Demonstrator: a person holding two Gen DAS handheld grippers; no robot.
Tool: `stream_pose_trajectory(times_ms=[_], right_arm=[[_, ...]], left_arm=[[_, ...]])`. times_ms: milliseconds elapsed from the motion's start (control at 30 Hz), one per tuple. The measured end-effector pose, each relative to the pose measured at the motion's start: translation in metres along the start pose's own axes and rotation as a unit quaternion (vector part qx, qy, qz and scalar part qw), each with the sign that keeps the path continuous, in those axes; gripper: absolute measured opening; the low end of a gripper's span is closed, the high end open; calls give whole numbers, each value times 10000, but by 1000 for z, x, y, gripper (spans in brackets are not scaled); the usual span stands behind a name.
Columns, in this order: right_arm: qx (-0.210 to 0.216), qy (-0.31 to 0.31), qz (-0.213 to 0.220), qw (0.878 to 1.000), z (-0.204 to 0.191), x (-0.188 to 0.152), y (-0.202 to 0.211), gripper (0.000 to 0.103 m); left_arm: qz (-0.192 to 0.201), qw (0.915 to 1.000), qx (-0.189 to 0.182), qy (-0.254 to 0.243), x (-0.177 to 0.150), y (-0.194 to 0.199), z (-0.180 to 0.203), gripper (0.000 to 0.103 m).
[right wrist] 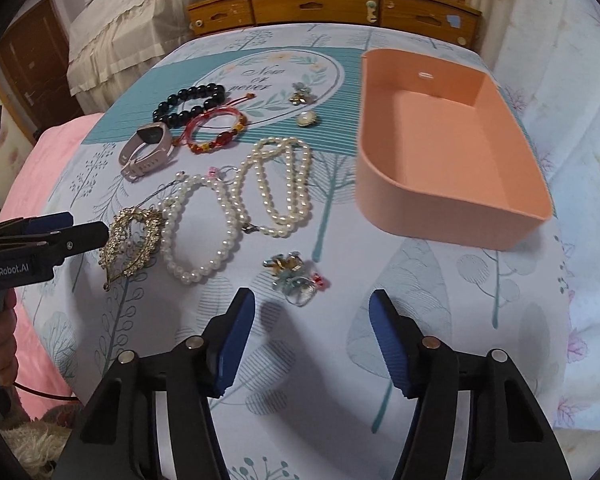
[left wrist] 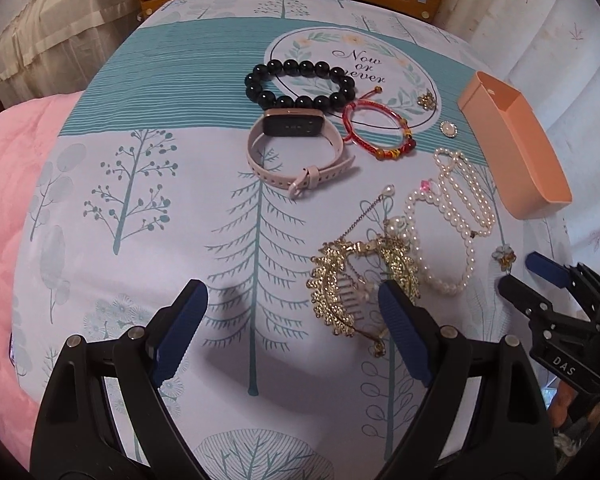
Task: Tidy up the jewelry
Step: 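Grasp the small gold flower earrings with right tool while left tool grasps gold hair comb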
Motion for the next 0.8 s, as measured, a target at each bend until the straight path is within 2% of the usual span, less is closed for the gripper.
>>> stream_pose_trajectory(times_ms=[100, 233, 433, 800], right_arm=[[89, 118, 20, 9999, -5, 4, -3, 58], [259, 303, 0, 9992, -10, 9, -8, 44], [441, 505, 5, 9977, -14, 17, -13, 35], [421, 872, 6, 9953, -17, 17, -15, 34]], left_arm=[[-25, 10000, -67, -45, -2, -1, 1, 86], [-50, 9999, -82, -44, -4, -3, 0, 86], [-83, 9999, -123, -40, -9, -6, -1, 86], [-130, 9997, -204, -71, -13, -9, -1, 86]])
Point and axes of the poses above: each gripper's, at about its wrist camera, not at the fingertips, and y roughly against the way its jaws point, z to its right, x to its top, the point moved 3 cm from there along -y, roughly the way its jaws point, and after that the axes turned 8 degrees about x, right-handed, at the moved point
